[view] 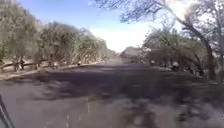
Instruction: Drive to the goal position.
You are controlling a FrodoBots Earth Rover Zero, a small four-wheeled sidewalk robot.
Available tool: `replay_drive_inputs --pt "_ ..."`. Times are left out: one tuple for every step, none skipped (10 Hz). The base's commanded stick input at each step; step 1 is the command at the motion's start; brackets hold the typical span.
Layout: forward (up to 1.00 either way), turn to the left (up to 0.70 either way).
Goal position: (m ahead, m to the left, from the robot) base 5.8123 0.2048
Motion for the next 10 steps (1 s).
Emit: replay_drive_inputs --pt "0.7 0.0" --pt "0.7 0.0" --pt "0.7 0.0" --pt "0.7 0.0" --pt "0.7 0.0" --pt "0.7 0.0" --pt "0.7 0.0" --pt "0.7 0.0" --pt "0.7 0.0" --pt "0.7 0.0"
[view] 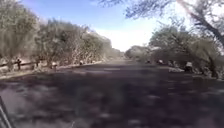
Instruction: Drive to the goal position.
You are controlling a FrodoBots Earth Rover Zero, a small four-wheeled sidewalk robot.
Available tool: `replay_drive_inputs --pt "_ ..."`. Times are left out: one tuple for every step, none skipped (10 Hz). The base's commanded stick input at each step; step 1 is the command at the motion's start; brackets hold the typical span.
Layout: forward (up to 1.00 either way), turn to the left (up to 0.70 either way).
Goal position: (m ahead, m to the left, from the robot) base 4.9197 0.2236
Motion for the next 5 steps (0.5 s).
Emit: replay_drive_inputs --pt "0.7 0.0" --pt "0.7 0.0" --pt "0.7 0.0" --pt "0.7 0.0" --pt "0.7 0.0"
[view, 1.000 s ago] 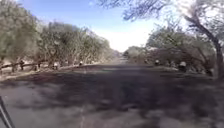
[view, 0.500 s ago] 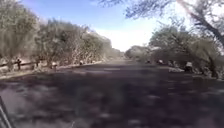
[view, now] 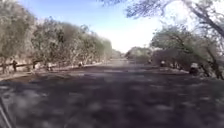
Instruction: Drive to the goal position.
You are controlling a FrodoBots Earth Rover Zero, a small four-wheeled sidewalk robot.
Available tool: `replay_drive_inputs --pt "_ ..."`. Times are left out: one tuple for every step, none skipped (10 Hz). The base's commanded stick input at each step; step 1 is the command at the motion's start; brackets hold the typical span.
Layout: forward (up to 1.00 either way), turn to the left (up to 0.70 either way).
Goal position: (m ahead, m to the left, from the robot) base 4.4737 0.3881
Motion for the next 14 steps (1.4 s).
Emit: replay_drive_inputs --pt "0.7 0.0" --pt "0.7 0.0" --pt "0.7 0.0" --pt "0.7 0.0" --pt "0.7 0.0" --pt "0.7 0.0" --pt "0.7 0.0" --pt "0.7 0.0" --pt "0.7 0.0" --pt "0.7 0.0" --pt "0.7 0.0" --pt "0.7 0.0" --pt "0.7 0.0" --pt "0.7 0.0"
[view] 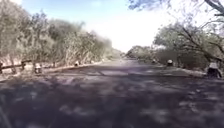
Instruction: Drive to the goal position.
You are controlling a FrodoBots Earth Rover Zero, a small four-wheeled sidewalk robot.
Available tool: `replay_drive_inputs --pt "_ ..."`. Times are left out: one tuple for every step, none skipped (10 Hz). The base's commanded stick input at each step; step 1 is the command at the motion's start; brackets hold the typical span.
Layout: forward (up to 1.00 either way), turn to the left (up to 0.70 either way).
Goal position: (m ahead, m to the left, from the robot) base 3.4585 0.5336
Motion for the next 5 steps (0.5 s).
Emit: replay_drive_inputs --pt "0.7 0.0" --pt "0.7 0.0" --pt "0.7 0.0" --pt "0.7 0.0" --pt "0.7 0.0"
